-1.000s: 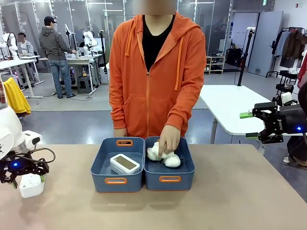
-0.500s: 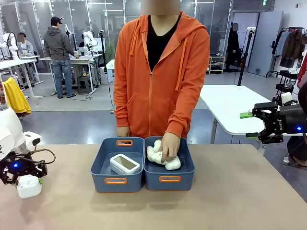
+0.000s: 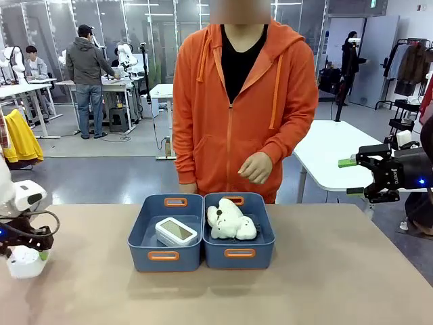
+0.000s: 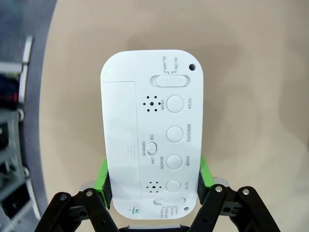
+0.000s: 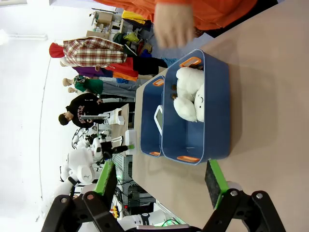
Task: Sort the digital clocks into the basket.
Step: Pick up the Digital clock from the table and place it into the empty Plastic storage basket.
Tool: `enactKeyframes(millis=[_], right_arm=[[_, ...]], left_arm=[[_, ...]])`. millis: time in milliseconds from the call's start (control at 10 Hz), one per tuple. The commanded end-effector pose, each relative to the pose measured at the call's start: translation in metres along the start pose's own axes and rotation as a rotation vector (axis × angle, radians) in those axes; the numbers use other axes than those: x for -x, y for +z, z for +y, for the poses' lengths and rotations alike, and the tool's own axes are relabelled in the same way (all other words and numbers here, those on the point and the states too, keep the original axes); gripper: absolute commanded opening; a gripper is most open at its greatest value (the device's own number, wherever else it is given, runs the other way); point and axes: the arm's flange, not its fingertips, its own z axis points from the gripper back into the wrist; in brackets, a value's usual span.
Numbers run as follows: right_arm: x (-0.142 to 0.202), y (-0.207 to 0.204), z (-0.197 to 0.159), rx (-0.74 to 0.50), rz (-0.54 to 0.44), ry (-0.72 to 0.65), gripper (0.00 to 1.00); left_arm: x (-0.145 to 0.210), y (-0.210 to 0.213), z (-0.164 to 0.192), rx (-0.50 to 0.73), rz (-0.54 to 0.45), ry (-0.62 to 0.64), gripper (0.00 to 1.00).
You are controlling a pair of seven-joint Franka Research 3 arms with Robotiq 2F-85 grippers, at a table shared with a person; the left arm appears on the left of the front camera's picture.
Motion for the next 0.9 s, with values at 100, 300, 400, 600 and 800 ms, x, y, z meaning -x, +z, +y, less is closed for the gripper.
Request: enactKeyframes(millis=[100, 300, 400, 600, 800], right_arm=[[0.000, 0.000, 0.000, 0.000, -0.003, -0.002, 0.93], [0.000, 0.000, 0.000, 0.000, -0.003, -0.002, 0.93], [0.000, 0.000, 0.000, 0.000, -0.003, -0.002, 0.93], [0.000, 0.000, 0.000, 0.000, -0.003, -0.002, 0.93], [0.000, 0.000, 0.000, 0.000, -0.003, -0.002, 0.93]], left_arm=[[0.050, 0.062, 0.003, 0.120, -0.033, -0.244, 0.48], [0.079, 0.072, -0.003, 0.169, -0.048, -0.355, 0.48], [0.086, 0.072, -0.016, 0.172, -0.064, -0.363, 0.48], [0.100, 0.070, -0.059, 0.169, -0.134, -0.340, 0.48], [0.104, 0.060, -0.117, 0.137, -0.147, -0.300, 0.48]])
